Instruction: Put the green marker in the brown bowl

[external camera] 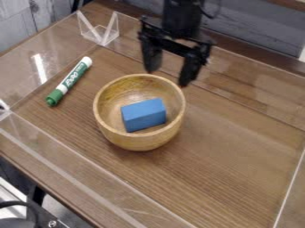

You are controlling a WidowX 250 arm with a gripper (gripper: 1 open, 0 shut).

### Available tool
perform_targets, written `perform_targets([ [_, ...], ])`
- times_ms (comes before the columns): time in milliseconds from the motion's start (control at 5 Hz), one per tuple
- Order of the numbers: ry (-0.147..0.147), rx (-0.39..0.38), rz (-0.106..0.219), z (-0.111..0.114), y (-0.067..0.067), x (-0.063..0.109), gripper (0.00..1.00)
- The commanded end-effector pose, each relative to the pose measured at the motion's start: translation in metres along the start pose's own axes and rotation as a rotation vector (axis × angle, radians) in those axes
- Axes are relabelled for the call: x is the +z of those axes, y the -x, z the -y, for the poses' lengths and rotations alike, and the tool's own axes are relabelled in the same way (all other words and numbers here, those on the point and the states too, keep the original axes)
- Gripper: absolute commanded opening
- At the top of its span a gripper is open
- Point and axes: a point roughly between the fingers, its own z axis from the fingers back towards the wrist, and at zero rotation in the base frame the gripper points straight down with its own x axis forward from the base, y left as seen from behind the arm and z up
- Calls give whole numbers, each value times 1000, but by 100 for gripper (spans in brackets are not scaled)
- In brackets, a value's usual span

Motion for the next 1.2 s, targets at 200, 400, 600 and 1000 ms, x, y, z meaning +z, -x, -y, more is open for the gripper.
perform_targets([
  [200,-21,-18,110,-60,22,27,100],
  [400,-33,-8,132,-86,31,28,100],
  [600,-47,4,147,-103,38,23,100],
  [1000,-52,12,150,-120,44,12,100],
])
